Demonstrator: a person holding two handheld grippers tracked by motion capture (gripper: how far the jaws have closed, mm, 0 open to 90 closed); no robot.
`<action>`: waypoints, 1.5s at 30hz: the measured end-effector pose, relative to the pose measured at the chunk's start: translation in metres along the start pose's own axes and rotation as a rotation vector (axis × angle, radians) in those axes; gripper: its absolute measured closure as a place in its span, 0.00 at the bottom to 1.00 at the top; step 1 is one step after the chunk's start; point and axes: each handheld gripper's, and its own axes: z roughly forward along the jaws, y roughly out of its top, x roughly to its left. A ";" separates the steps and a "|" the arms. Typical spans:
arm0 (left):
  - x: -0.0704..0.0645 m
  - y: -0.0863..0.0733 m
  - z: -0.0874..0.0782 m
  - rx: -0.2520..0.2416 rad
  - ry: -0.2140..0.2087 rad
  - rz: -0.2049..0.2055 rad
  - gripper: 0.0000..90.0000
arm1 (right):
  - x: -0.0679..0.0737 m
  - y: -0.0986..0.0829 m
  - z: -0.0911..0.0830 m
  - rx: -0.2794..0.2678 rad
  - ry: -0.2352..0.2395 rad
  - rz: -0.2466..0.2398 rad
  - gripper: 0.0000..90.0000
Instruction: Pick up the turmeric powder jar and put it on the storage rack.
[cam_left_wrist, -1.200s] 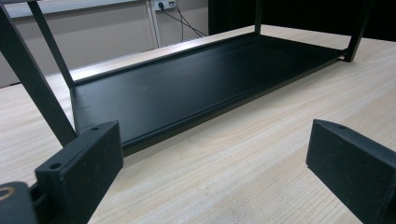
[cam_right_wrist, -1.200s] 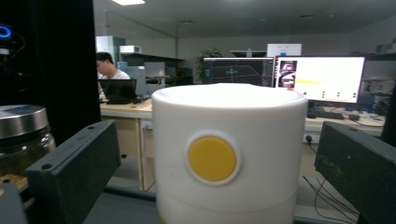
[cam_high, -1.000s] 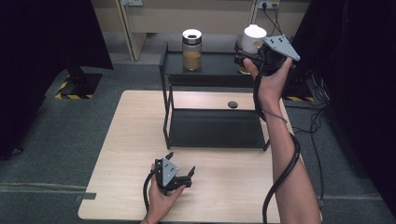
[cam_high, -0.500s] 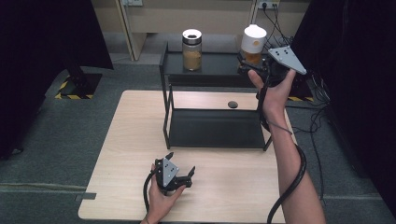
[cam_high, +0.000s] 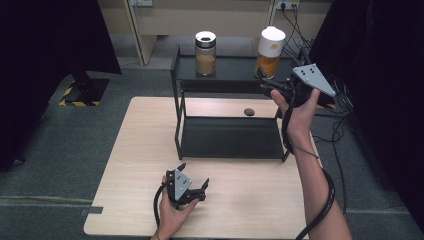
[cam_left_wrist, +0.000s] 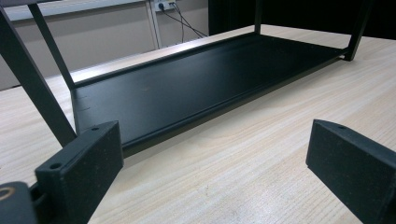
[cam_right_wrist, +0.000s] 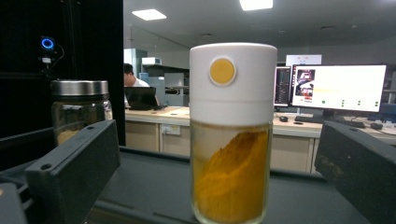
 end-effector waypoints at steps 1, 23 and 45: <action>0.000 0.000 0.000 0.000 0.000 -0.001 0.04 | -0.001 -0.001 -0.003 0.001 0.003 0.000 0.00; -0.001 -0.001 0.000 -0.005 0.003 0.006 0.04 | -0.004 -0.021 -0.032 -0.008 0.023 -0.007 0.00; -0.002 -0.001 -0.001 -0.006 0.005 0.010 0.04 | -0.004 -0.028 -0.043 -0.012 0.033 -0.003 0.00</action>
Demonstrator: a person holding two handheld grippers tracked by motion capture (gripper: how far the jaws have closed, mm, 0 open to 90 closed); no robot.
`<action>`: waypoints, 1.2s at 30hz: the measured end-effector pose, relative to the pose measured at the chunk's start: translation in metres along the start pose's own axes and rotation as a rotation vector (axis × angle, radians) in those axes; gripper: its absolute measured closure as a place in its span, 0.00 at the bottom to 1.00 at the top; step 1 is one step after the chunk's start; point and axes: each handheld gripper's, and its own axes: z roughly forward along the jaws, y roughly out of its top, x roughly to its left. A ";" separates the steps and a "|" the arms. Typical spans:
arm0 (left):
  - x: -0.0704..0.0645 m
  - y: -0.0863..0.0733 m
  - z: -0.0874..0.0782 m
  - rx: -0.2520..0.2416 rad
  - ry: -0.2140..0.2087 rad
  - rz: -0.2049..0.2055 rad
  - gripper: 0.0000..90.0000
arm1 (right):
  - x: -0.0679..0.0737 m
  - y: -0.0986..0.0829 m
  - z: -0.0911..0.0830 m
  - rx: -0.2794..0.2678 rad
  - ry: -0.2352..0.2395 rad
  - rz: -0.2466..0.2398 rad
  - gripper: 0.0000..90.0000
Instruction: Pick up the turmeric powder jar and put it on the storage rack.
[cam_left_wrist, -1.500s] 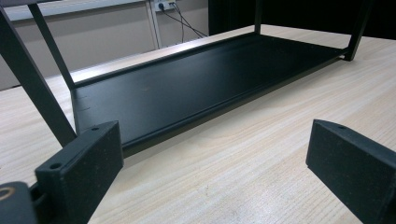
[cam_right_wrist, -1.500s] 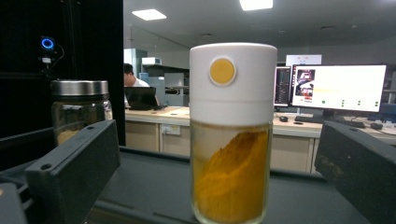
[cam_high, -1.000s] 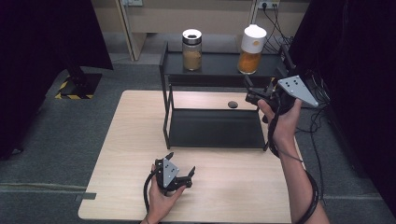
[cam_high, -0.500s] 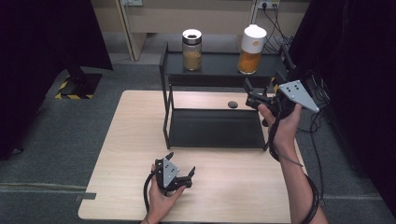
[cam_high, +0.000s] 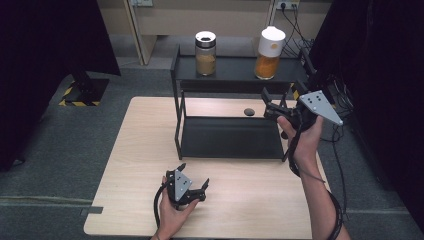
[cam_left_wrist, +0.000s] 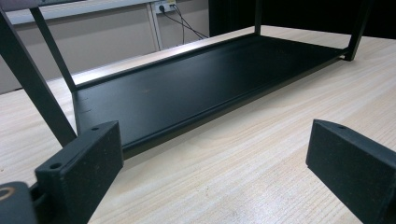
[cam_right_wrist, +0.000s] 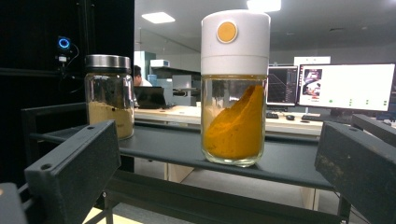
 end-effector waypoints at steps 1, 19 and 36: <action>0.000 0.000 0.000 0.000 0.000 0.000 0.04 | 0.000 -0.001 0.000 0.000 0.001 0.000 0.00; 0.000 0.000 0.000 -0.001 0.000 0.005 0.04 | -0.004 -0.015 -0.017 0.008 0.001 0.005 0.00; -0.001 0.000 0.000 -0.002 0.001 0.003 0.04 | -0.006 -0.027 -0.034 0.020 0.001 0.007 0.00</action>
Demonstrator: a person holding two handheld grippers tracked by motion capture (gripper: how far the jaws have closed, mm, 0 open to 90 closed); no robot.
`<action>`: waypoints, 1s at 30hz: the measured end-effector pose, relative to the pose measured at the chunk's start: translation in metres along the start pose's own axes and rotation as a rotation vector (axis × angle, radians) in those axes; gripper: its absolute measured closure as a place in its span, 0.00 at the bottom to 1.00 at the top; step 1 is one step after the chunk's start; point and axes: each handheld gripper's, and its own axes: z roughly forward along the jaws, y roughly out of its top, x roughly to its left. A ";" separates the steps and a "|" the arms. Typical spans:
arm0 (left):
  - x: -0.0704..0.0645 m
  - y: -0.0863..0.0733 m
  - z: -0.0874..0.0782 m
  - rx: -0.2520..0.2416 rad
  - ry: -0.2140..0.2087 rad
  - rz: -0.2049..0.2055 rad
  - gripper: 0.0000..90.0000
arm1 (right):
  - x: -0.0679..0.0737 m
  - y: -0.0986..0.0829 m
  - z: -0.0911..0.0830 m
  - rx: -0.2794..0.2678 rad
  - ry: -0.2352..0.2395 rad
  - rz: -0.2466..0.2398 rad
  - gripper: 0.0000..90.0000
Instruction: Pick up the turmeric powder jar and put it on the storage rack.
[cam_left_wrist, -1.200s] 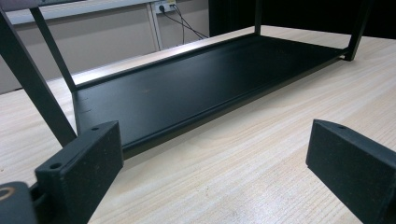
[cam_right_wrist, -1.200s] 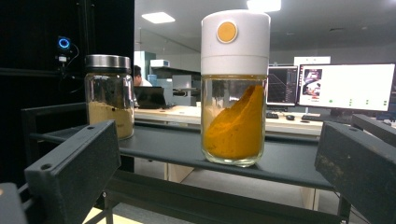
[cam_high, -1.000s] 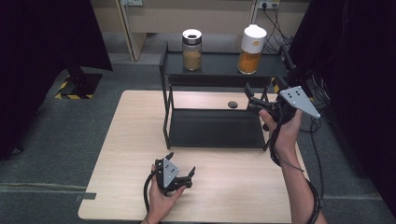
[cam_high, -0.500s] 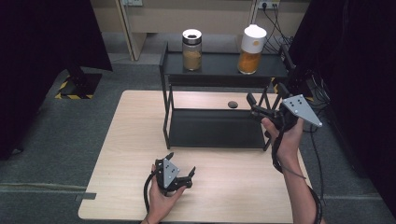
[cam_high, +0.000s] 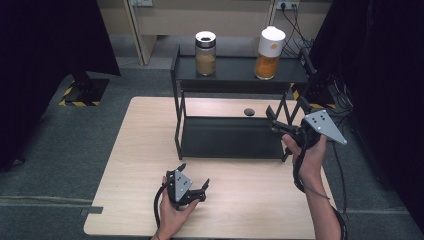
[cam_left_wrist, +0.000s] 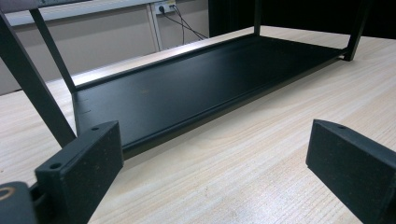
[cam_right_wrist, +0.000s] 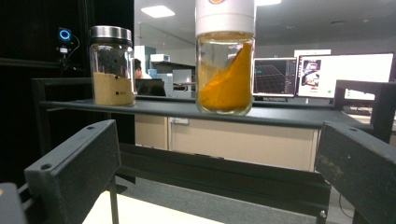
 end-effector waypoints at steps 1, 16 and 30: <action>0.000 0.000 0.000 0.000 0.000 0.000 0.04 | 0.000 -0.001 -0.001 0.002 -0.001 0.000 0.00; -0.001 0.000 0.000 -0.001 0.003 0.003 0.04 | -0.003 -0.010 -0.011 0.012 -0.002 0.008 0.00; -0.001 0.000 0.000 -0.001 0.004 0.004 0.04 | -0.003 -0.020 -0.024 0.019 0.002 0.016 0.00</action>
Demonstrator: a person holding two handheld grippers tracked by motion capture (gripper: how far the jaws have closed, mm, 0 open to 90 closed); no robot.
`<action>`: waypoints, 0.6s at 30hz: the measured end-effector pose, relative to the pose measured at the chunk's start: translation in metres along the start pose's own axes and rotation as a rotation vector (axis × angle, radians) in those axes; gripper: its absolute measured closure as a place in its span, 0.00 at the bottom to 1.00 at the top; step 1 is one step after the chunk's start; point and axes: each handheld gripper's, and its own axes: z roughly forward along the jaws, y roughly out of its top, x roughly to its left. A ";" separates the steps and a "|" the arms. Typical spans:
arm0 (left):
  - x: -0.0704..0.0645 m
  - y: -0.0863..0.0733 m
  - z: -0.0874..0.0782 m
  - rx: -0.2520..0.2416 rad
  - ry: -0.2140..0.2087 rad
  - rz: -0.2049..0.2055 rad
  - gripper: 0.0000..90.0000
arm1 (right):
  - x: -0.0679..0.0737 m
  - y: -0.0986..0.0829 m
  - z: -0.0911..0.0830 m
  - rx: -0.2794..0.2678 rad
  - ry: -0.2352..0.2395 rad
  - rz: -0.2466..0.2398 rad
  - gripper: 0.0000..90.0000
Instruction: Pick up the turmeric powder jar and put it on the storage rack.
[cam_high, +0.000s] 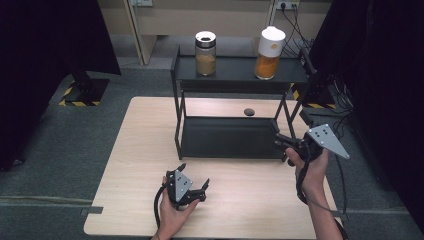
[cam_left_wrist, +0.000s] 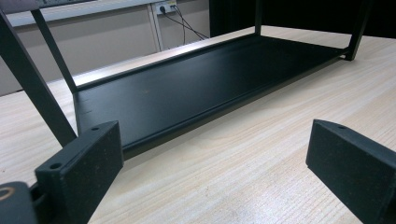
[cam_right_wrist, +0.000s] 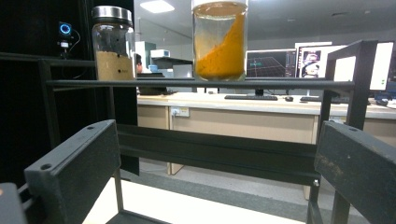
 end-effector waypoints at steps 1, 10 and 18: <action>0.000 0.000 0.000 0.000 0.000 0.000 0.04 | 0.000 -0.001 -0.001 0.002 -0.001 0.004 0.00; 0.000 0.000 0.000 0.000 0.001 -0.001 0.04 | 0.000 -0.013 -0.010 0.013 -0.003 0.014 0.00; 0.000 0.000 0.000 0.000 -0.001 -0.001 0.04 | 0.002 -0.019 -0.016 0.017 0.003 0.012 0.00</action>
